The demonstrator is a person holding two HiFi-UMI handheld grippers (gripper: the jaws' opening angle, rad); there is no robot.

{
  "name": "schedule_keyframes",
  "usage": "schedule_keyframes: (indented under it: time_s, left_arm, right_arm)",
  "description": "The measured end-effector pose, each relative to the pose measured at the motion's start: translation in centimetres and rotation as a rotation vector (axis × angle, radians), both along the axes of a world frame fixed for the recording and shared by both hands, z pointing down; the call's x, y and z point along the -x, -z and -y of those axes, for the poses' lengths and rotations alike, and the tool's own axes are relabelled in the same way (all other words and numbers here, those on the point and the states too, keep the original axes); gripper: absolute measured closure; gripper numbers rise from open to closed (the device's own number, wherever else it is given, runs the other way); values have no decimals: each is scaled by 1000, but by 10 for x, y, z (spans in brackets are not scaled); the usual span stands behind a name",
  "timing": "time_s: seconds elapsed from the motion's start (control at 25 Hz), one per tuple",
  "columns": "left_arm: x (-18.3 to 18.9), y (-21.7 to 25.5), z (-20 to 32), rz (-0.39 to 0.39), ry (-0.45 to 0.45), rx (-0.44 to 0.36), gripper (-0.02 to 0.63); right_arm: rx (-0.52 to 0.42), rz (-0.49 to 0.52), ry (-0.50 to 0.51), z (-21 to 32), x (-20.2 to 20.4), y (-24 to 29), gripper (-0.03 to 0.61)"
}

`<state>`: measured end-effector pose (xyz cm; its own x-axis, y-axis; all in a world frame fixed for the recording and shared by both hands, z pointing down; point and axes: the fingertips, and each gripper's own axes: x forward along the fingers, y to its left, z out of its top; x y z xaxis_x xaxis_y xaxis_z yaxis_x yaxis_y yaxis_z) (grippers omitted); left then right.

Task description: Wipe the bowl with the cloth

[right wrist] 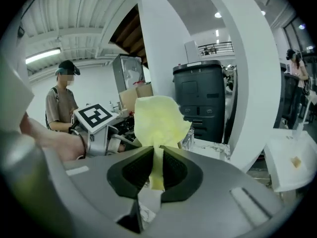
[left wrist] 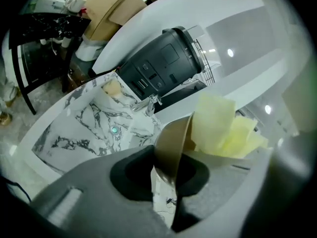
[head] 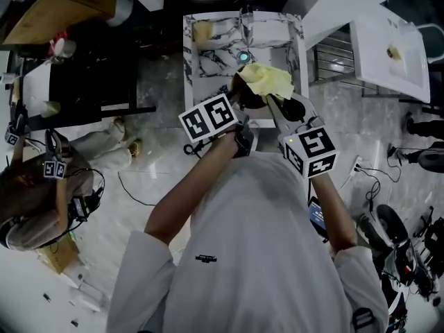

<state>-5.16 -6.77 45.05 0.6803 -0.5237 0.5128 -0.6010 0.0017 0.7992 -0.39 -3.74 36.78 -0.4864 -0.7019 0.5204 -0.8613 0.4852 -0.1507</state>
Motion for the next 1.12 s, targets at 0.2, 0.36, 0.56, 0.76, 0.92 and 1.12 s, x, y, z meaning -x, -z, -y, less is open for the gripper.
schedule_keyframes:
  time_s: [0.2, 0.36, 0.56, 0.76, 0.92, 1.12]
  left_arm:
    - [-26, 1, -1, 164, -86, -59, 555]
    - [-55, 10, 3, 238, -84, -112, 555]
    - [-86, 17, 13, 286, -38, -153, 555]
    - [-93, 23, 28, 293, 14, -156, 555]
    - [-84, 26, 38, 283, -14, -158, 557]
    - [-68, 19, 50, 233, -40, -118, 556]
  right_arm:
    - [113, -103, 158, 16, -15, -32, 538]
    - [81, -121, 198, 35, -34, -32, 537]
    - [74, -118, 174, 56, -66, -33, 539]
    - [65, -130, 135, 67, -90, -28, 540]
    - [78, -131, 120, 67, -87, -27, 540]
    - [124, -107, 101, 62, -74, -31, 540]
